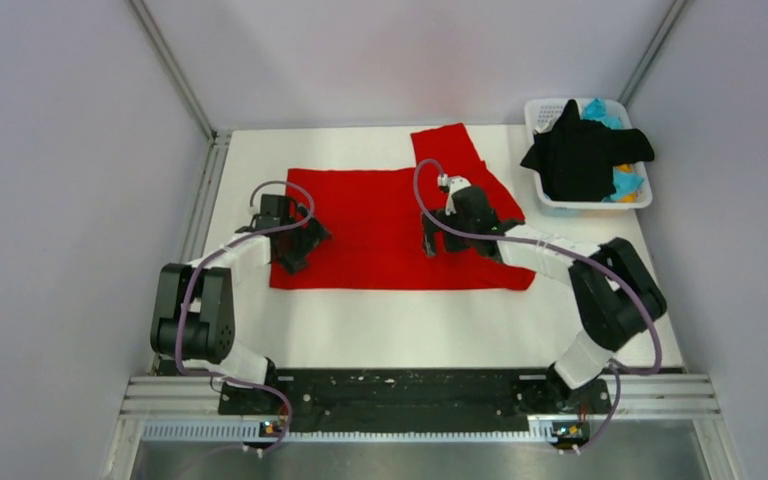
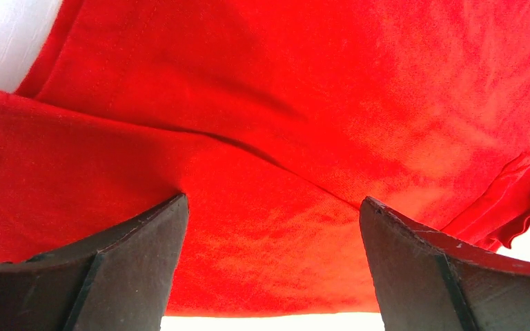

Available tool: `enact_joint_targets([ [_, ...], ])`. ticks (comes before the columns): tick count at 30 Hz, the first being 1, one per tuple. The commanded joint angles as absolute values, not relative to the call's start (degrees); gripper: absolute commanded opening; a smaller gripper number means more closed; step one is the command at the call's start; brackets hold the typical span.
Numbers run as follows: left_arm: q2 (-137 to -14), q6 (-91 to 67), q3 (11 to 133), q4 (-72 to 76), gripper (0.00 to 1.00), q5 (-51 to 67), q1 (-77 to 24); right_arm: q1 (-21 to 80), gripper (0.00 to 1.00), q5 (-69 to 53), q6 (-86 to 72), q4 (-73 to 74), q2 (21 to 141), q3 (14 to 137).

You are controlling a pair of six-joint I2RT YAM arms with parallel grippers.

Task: Fold and stack the t-shirts
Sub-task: Fold the flattened tshirt in 1/3 of the way

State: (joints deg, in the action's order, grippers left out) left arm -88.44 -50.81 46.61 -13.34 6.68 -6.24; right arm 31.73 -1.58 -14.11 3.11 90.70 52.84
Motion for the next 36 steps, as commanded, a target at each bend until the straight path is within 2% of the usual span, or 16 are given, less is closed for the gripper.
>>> enact_joint_targets([
  [1,-90.27,-49.24,45.35,-13.20,0.99,5.36,-6.15,30.75,0.99,2.27,-16.00,5.51,97.53,59.14],
  [12,-90.18,-49.06,45.34,-17.34,0.99,-4.43,-5.47,25.03,0.99,13.44,-10.95,6.25,107.27,67.36],
  [18,-90.43,-48.57,45.58,-17.48,0.99,-4.53,-5.36,18.76,0.99,13.24,-6.19,0.46,112.20,76.27],
  [22,-89.83,-48.35,45.58,-17.67,0.99,-4.38,-5.36,17.96,0.99,13.18,-4.82,0.46,112.36,80.15],
  [26,-88.56,-48.21,45.73,-17.29,0.99,-2.94,-5.36,18.03,0.99,11.17,-7.16,2.00,106.84,76.54],
  [31,-87.55,-48.44,45.46,-16.42,0.99,-1.53,-5.42,19.96,0.99,-2.58,-16.30,0.52,95.08,61.87],
  [36,-88.86,-49.04,44.08,-14.01,0.99,-0.74,-5.45,27.19,0.99,-2.87,-20.31,-2.91,93.17,52.85],
])
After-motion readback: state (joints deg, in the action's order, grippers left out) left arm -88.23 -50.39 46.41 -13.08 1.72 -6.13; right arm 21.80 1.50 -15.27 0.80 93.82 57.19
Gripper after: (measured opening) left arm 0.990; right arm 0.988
